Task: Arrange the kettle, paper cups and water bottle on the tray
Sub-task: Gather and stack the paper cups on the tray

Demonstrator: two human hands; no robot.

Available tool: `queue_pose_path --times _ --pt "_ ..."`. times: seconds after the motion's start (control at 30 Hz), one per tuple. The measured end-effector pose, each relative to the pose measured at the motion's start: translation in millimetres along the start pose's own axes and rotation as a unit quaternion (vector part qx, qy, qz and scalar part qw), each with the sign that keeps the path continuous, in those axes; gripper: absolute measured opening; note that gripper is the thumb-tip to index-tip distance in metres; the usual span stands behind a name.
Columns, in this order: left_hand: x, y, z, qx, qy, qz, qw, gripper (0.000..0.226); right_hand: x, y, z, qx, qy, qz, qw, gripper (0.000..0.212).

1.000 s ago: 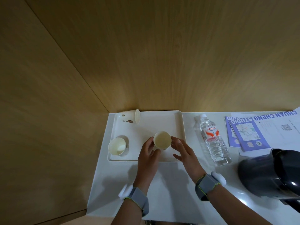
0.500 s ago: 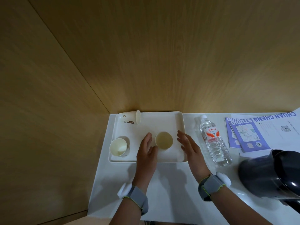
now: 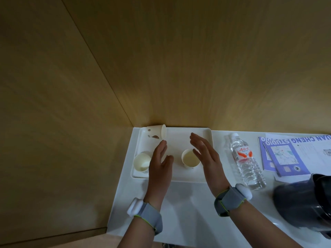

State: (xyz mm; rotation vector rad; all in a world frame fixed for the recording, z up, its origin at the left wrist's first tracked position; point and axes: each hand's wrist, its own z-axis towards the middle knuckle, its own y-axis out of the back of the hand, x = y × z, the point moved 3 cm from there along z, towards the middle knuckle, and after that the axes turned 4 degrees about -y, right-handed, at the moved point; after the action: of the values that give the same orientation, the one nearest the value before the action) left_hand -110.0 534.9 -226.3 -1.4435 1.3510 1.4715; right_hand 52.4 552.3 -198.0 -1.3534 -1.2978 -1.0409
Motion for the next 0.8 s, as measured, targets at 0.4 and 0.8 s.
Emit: queue_pose_path --times 0.4,0.8 --pt "5.9 46.7 -7.7 -0.055 -0.021 0.011 0.998 0.054 -16.8 -52.2 -2.5 0.053 -0.031 0.027 0.998 0.035" --pt "34.6 93.7 -8.4 -0.137 -0.022 -0.071 0.988 0.052 -64.9 -78.7 -0.3 0.081 -0.108 0.009 0.991 0.034"
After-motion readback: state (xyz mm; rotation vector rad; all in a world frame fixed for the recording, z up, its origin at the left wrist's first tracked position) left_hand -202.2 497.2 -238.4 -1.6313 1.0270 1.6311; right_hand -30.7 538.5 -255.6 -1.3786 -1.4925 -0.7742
